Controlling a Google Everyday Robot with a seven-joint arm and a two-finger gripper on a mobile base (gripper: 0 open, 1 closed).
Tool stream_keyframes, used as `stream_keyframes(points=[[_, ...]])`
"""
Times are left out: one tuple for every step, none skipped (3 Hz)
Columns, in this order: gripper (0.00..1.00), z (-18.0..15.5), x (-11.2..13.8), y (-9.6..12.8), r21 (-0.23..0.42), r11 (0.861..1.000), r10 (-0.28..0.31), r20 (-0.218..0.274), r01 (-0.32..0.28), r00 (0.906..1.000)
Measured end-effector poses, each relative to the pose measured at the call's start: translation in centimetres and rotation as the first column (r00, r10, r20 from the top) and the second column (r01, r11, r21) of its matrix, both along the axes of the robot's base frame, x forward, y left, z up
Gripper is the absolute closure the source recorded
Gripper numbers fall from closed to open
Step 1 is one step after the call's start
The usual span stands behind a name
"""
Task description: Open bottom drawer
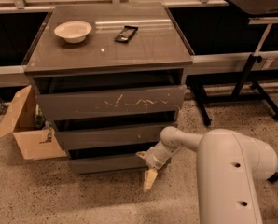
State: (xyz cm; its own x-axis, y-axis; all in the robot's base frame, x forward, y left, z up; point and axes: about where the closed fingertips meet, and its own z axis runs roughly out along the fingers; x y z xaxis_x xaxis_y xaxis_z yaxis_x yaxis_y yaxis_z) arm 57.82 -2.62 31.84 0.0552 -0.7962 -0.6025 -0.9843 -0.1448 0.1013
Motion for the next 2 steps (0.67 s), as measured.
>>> stream_keyframes(points=[[0.0,-1.5,1.1,-1.3,-0.088,0.996,-0.027,0.055,0.032,0.9981],[0.0,-5.2,4.9,-3.8,-0.099,0.992,-0.065,0.123,0.077,0.9903]])
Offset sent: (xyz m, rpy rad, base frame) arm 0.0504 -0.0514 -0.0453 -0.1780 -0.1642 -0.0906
